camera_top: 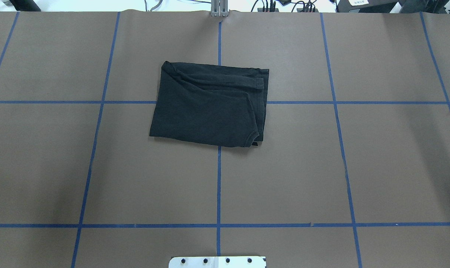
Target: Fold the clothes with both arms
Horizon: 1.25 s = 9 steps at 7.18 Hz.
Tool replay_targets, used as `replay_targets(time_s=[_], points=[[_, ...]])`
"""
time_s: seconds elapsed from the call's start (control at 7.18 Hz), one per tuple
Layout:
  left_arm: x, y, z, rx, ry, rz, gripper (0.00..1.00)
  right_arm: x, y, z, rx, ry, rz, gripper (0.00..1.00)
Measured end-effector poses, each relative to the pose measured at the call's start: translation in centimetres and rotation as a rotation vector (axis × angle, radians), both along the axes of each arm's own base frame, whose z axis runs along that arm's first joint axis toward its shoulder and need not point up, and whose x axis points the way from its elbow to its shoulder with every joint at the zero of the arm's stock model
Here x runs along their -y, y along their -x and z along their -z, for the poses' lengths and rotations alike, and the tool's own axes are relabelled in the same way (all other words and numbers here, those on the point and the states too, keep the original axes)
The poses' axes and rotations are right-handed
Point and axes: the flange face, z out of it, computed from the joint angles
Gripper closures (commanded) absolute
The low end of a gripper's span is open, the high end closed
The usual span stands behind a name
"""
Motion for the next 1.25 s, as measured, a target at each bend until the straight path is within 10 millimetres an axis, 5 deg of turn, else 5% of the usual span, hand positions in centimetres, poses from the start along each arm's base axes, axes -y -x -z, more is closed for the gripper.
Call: replay_targets(time_s=[0.42, 1.25], points=[[0.5, -0.1, -1.6, -0.006, -0.029, -0.002, 0.00, -1.3, 0.0, -1.4, 0.001, 0.015, 0.006, 0.00], [0.6, 0.5, -1.3, 0.000, -0.039, 0.013, 0.00, -3.1, -0.1, -3.0, -0.011, -0.006, 0.010, 0.00]])
